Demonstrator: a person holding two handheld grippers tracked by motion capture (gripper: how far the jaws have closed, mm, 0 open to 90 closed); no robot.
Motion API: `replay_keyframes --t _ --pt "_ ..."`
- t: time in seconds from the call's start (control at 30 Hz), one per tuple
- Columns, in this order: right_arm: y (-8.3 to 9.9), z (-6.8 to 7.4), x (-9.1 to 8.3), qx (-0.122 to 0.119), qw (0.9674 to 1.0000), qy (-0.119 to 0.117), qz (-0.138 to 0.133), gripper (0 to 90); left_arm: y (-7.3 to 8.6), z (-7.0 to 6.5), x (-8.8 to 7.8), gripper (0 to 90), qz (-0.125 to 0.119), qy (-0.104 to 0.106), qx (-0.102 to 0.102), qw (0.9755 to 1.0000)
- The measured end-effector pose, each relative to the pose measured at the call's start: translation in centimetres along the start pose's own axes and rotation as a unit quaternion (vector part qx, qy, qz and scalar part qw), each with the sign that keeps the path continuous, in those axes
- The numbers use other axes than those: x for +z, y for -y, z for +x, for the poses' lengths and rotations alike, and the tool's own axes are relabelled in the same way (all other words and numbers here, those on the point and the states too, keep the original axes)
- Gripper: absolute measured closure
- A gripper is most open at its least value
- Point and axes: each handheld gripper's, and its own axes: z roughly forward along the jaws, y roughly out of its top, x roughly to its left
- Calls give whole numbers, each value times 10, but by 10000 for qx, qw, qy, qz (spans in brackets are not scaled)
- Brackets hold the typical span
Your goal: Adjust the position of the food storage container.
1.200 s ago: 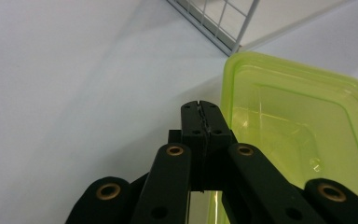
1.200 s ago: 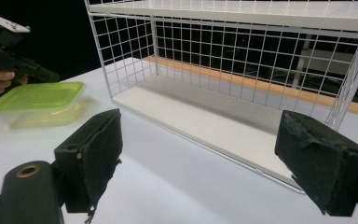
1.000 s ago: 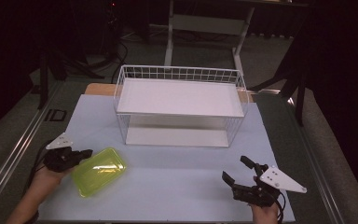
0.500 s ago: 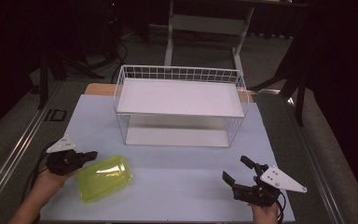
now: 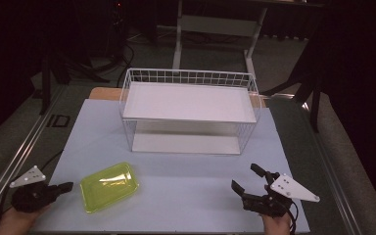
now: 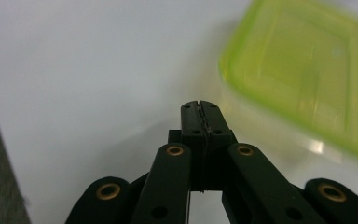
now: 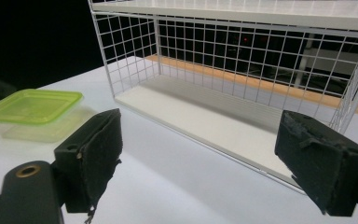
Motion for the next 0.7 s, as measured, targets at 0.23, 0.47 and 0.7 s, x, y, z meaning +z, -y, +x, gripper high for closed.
replay_keyframes --t 0.23,0.47,0.7 --pt "1 0 2 23 10000 -12 45 150 -1 -13 18 900 156 196 116 9996" --pt "1 -2 1 47 10000 -10 31 150 -18 -14 35 900 228 283 141 9992" --pt "2 -3 0 47 10000 -4 28 150 -39 -22 57 900 295 478 269 9981"
